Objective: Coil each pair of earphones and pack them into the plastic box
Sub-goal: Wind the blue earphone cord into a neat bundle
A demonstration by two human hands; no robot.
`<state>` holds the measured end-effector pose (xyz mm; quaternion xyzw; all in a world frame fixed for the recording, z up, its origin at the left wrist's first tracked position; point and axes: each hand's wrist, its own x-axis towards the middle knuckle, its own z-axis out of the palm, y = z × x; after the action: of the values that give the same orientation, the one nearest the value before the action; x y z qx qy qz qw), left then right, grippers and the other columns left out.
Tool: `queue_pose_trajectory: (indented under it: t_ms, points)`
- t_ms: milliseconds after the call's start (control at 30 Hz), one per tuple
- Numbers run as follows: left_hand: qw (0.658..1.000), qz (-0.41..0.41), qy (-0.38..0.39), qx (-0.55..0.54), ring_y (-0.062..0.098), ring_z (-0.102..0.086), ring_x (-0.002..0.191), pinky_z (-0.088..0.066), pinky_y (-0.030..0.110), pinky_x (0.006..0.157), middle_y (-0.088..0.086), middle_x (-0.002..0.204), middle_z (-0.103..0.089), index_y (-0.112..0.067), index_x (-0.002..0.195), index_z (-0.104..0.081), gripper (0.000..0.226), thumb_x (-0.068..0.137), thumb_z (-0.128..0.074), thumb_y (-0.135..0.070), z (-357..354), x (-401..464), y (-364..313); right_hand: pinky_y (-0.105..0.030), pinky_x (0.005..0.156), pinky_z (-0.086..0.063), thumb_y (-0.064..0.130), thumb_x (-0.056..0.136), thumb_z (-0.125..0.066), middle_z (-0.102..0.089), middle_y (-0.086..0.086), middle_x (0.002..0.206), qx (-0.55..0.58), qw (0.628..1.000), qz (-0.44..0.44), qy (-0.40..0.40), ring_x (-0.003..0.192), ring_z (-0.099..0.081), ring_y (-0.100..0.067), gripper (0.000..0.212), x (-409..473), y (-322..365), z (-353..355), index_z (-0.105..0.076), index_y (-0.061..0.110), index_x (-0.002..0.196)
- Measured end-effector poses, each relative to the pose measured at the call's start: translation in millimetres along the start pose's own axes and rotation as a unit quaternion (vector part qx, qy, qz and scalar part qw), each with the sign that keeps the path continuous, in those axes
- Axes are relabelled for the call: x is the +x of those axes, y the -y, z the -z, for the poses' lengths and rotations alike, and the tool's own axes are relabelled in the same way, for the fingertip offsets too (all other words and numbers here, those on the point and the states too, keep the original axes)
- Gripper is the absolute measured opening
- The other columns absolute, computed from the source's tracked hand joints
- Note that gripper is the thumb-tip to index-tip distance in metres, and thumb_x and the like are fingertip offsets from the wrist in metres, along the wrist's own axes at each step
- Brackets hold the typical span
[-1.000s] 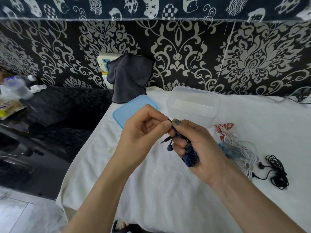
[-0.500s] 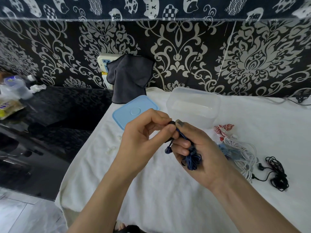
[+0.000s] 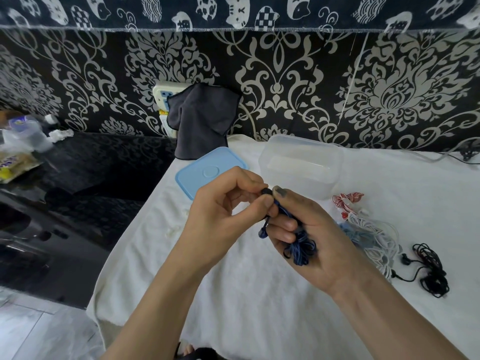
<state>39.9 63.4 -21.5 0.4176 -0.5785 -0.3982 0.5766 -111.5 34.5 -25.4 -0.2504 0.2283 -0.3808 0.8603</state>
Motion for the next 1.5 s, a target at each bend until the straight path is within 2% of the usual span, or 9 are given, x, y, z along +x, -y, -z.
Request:
queue_pose_trajectory:
  t_ms: [167, 500, 767, 900, 1033, 1167, 1300, 1433, 1500]
  points:
    - [0.999, 0.008, -0.017, 0.041, 0.024, -0.07, 0.078, -0.055, 0.035, 0.075, -0.007, 0.084, -0.071, -0.017, 0.088, -0.064, 0.014, 0.089, -0.07, -0.005, 1, -2, 7, -0.018, 0.046, -0.042, 0.018, 0.089, -0.061, -0.045, -0.006, 0.07, -0.033, 0.999, 0.003, -0.029, 0.047, -0.039, -0.008, 0.019, 4, 2, -1, -0.052, 0.009, 0.074]
    - [0.989, 0.07, -0.06, 0.112, 0.014, -0.071, 0.089, -0.057, 0.03, 0.088, -0.004, 0.102, -0.074, -0.023, 0.108, -0.07, 0.021, 0.1, -0.06, -0.007, 9, 6, 12, -0.019, 0.046, -0.041, 0.007, 0.097, -0.055, -0.058, -0.009, 0.076, -0.05, 0.993, 0.012, -0.104, 0.051, -0.043, -0.01, 0.017, 15, 13, 11, -0.061, 0.007, 0.081]
    - [0.934, 0.118, -0.016, 0.337, 0.004, -0.045, 0.129, -0.03, 0.003, 0.094, -0.011, 0.143, -0.049, -0.035, 0.151, -0.041, 0.047, 0.107, -0.04, -0.018, 11, 29, 61, -0.02, 0.047, -0.04, 0.003, 0.097, -0.053, -0.057, -0.009, 0.075, -0.078, 0.989, 0.019, -0.128, 0.053, -0.045, -0.011, 0.014, 22, 12, 16, -0.064, 0.004, 0.106]
    - [0.882, 0.086, 0.04, 0.462, 0.028, -0.036, 0.143, -0.036, 0.031, 0.106, 0.016, 0.164, -0.026, -0.037, 0.159, -0.025, 0.067, 0.101, -0.045, -0.009, 5, 44, 84, -0.021, 0.049, -0.042, 0.004, 0.097, -0.053, -0.056, -0.01, 0.079, -0.105, 0.984, 0.035, -0.142, 0.055, -0.046, -0.012, 0.02, 25, 14, 20, -0.067, 0.001, 0.112]
    - [0.856, 0.083, 0.052, 0.508, 0.039, -0.046, 0.137, -0.042, 0.046, 0.108, 0.024, 0.164, -0.025, -0.027, 0.156, -0.037, 0.06, 0.1, -0.058, -0.018, -1, 56, 103, -0.022, 0.048, -0.042, 0.004, 0.096, -0.055, -0.057, -0.009, 0.077, -0.119, 0.978, 0.052, -0.161, 0.056, -0.046, -0.013, 0.017, 27, 24, 22, -0.069, 0.0, 0.104]
    - [0.869, 0.081, 0.03, 0.488, 0.03, -0.064, 0.097, -0.055, 0.043, 0.081, 0.007, 0.135, -0.053, -0.018, 0.123, -0.054, 0.024, 0.1, -0.058, -0.022, -9, 62, 107, -0.023, 0.048, -0.044, 0.006, 0.096, -0.059, -0.059, -0.011, 0.075, -0.154, 0.969, 0.058, -0.186, 0.057, -0.049, -0.013, 0.011, 39, 49, 17, -0.065, 0.001, 0.103]
    - [0.88, 0.067, 0.003, 0.47, 0.026, -0.058, 0.076, -0.055, 0.043, 0.069, 0.004, 0.115, -0.054, -0.016, 0.105, -0.053, 0.012, 0.1, -0.059, -0.025, -13, 61, 103, -0.024, 0.056, -0.05, 0.003, 0.097, -0.057, -0.066, -0.013, 0.077, -0.236, 0.945, 0.074, -0.215, 0.06, -0.057, -0.014, 0.01, 73, 77, 14, -0.064, 0.002, 0.103]
    - [0.885, 0.076, -0.004, 0.46, 0.023, -0.059, 0.075, -0.056, 0.042, 0.07, 0.0, 0.118, -0.053, -0.017, 0.103, -0.052, 0.013, 0.099, -0.06, -0.027, -10, 57, 101, -0.041, 0.078, -0.053, 0.006, 0.092, -0.06, -0.066, -0.016, 0.088, -0.377, 0.894, 0.074, -0.232, 0.079, -0.063, -0.025, 0.009, 115, 88, 23, -0.066, 0.005, 0.098]
    - [0.886, 0.08, -0.011, 0.456, 0.021, -0.06, 0.074, -0.056, 0.041, 0.07, -0.002, 0.118, -0.053, -0.018, 0.103, -0.052, 0.014, 0.099, -0.061, -0.029, -10, 56, 102, -0.042, 0.077, -0.049, 0.008, 0.087, -0.06, -0.062, -0.017, 0.087, -0.477, 0.845, 0.05, -0.237, 0.081, -0.06, -0.028, 0.017, 132, 84, 29, -0.065, -0.004, 0.098]
